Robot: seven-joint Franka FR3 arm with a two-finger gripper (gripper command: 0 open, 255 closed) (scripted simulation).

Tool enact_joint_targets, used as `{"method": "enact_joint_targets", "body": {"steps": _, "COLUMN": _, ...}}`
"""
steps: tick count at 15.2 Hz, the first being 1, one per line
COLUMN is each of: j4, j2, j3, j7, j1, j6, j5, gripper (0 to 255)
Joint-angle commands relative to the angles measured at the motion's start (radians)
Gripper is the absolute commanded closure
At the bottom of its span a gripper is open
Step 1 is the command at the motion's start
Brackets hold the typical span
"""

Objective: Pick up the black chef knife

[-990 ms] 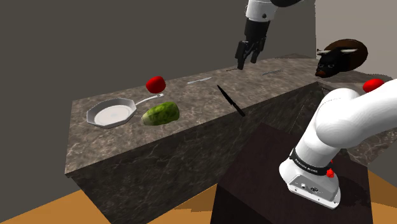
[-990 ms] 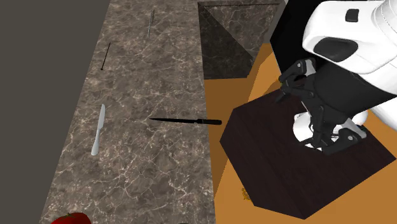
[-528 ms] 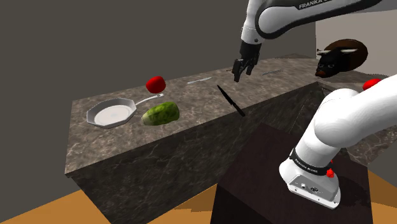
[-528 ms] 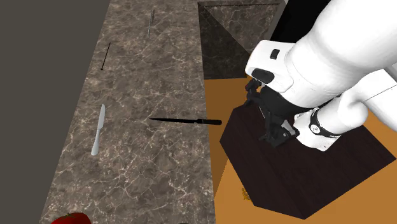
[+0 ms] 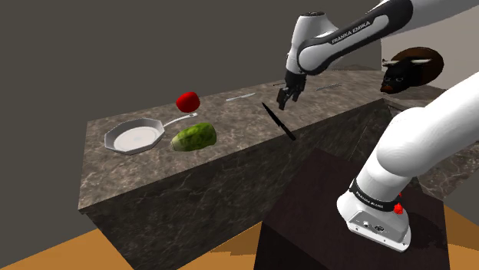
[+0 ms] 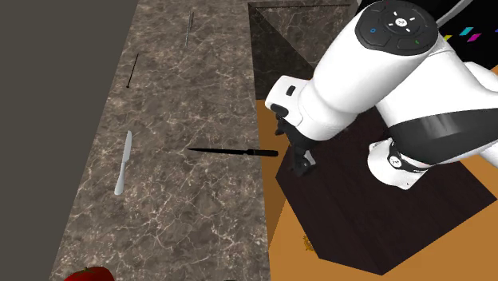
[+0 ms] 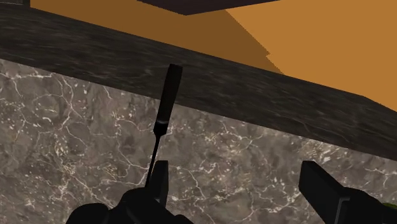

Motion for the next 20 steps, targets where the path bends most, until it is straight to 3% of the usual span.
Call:
{"method": "enact_joint_targets", "body": {"steps": 1, "j4": -0.003, "j2": 0.074, "j3": -0.023, "j7": -0.013, "j1": -0.013, "j6": 0.09, "j5": -0.017, "gripper": 0}}
{"method": "enact_joint_targets", "body": {"steps": 7, "j4": 0.034, "j2": 0.316, "j3": -0.083, "j7": -0.056, "j1": -0.04, "j6": 0.327, "j5": -0.036, "gripper": 0}}
{"method": "enact_joint_targets", "body": {"steps": 12, "j4": 0.107, "j2": 0.534, "j3": -0.116, "j7": -0.13, "j1": -0.059, "j6": 0.497, "j5": 0.017, "gripper": 0}}
{"method": "enact_joint_targets", "body": {"steps": 20, "j4": 0.121, "j2": 0.665, "j3": -0.096, "j7": -0.156, "j1": -0.079, "j6": 0.616, "j5": 0.063, "gripper": 0}}
